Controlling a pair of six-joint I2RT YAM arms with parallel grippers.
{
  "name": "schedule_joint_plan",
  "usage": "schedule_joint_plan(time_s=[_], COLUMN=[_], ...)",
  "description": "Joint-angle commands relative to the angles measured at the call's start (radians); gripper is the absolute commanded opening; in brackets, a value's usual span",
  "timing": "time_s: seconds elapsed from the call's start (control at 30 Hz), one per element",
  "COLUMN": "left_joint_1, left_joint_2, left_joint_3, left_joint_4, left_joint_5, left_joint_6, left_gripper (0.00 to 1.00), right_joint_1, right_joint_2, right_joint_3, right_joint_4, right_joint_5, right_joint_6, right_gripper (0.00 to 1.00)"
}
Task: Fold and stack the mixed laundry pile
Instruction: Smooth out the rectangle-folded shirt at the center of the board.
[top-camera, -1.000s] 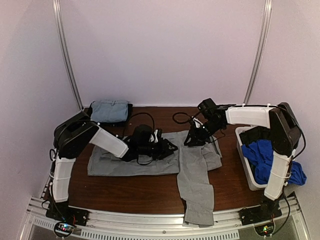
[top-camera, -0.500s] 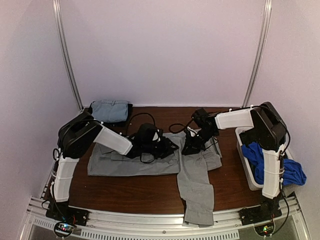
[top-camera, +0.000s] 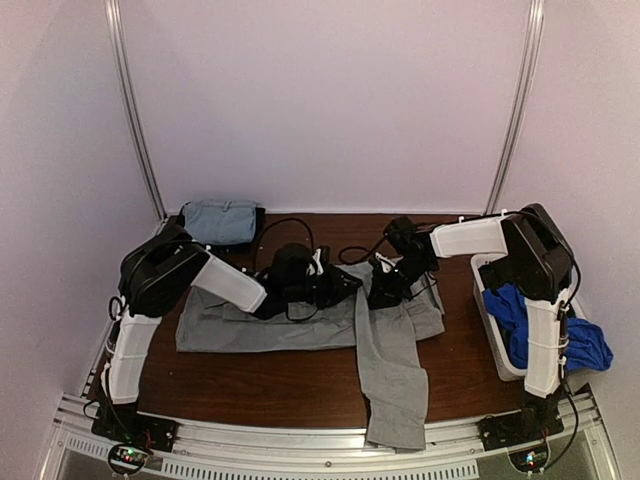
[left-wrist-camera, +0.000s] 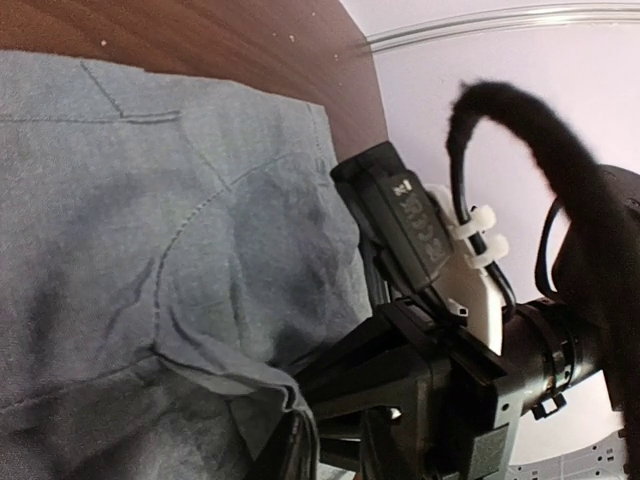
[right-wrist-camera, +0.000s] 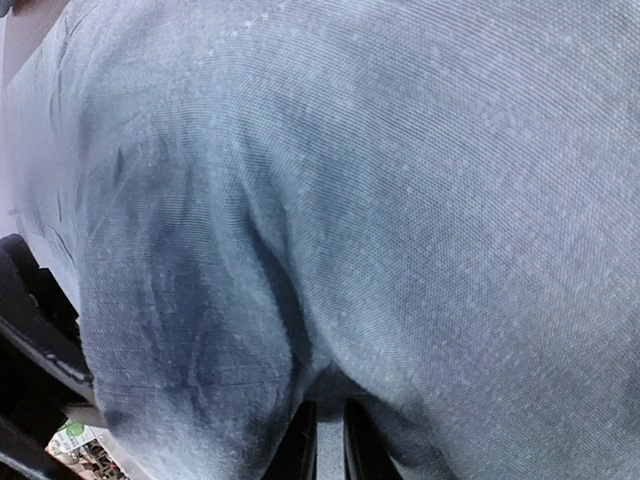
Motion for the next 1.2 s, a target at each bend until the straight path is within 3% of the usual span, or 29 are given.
schedule_joint_plan(time_s=[0.0, 0.13, 0.2, 0.27, 0.33, 0.47, 0.6, 0.7, 0.77, 0.9, 1.0, 1.17], left_joint_1=[-0.005, -0.001, 0.005, 0.017, 0.022, 0.029, 0.035, 0.062, 0.081, 0.086, 0.104, 0.177], left_joint_2=[0.002, -0.024, -0.072, -0.130, -0.201, -0.302, -0.408, -0.464, -0.491, -0.538, -0.565, -0.557], left_joint_3=[-0.021, -0.076, -0.138, -0.182, -0.193, -0.188, -0.185, -0.208, -0.212, -0.229, -0.290, -0.351], left_joint_4=[0.112, 0.109, 0.035, -0.142, -0.318, -0.517, -0.633, -0.681, -0.770, -0.943, -0.990, -1.013], left_joint_5=[-0.005, -0.031, -0.076, -0.116, -0.167, -0.246, -0.312, -0.281, -0.260, -0.284, -0.297, -0.280], left_joint_6=[-0.005, -0.030, -0.032, -0.005, 0.066, 0.226, 0.405, 0.462, 0.497, 0.555, 0.552, 0.557], left_gripper=[0.17, 0.00, 0.00, 0.00, 0.00, 0.00, 0.19, 0.30, 0.32, 0.32, 0.32, 0.32], right_joint_1=[-0.011, -0.014, -0.015, -0.015, -0.015, -0.015, -0.013, -0.005, 0.000, 0.007, 0.014, 0.033], right_joint_2=[0.030, 0.029, 0.030, 0.027, 0.023, -0.008, 0.016, 0.083, 0.088, 0.004, -0.021, 0.073], right_joint_3=[-0.020, -0.015, -0.010, -0.006, 0.006, 0.049, 0.121, 0.223, 0.258, 0.169, 0.109, 0.144], right_joint_4=[-0.016, -0.025, -0.033, -0.037, -0.040, -0.035, -0.025, -0.088, -0.119, -0.088, -0.045, -0.055], right_joint_5=[0.029, 0.030, 0.039, 0.040, 0.038, 0.021, -0.028, -0.012, 0.012, 0.027, 0.008, 0.008], right_joint_6=[-0.004, -0.012, -0.020, -0.026, -0.031, -0.049, -0.054, -0.078, -0.080, -0.073, -0.073, -0.098], right_gripper=[0.13, 0.13, 0.12, 0.12, 0.13, 0.15, 0.18, 0.18, 0.17, 0.19, 0.20, 0.20])
